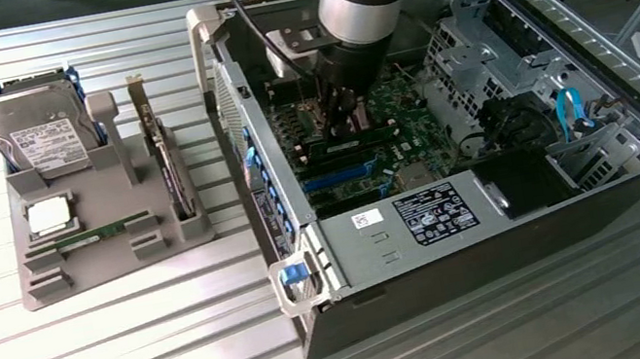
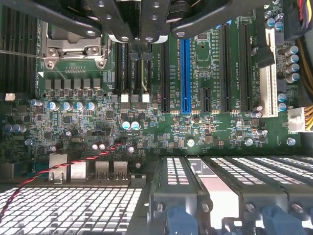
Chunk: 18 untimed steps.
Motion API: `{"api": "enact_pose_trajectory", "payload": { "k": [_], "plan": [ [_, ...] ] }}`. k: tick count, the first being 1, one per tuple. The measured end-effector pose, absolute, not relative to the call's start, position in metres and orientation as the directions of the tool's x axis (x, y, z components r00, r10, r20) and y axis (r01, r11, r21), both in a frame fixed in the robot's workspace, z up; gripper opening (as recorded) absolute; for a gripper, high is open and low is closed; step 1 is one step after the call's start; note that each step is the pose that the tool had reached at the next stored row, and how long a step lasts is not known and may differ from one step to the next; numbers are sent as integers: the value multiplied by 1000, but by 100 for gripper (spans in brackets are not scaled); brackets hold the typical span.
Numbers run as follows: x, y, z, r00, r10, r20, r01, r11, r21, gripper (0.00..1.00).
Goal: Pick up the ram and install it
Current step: 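Press down the ram until it locks into place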
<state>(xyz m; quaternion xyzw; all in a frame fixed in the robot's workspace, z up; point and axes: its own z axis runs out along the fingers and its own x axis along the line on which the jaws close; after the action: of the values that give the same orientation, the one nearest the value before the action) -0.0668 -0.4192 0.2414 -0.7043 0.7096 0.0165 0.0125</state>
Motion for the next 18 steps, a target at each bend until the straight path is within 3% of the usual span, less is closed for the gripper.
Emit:
{"api": "enact_pose_trajectory", "payload": {
  "k": [18],
  "plan": [
    [-67,-420,239,-8,-999,-45,-1000,7,6,11]
  ]
}}
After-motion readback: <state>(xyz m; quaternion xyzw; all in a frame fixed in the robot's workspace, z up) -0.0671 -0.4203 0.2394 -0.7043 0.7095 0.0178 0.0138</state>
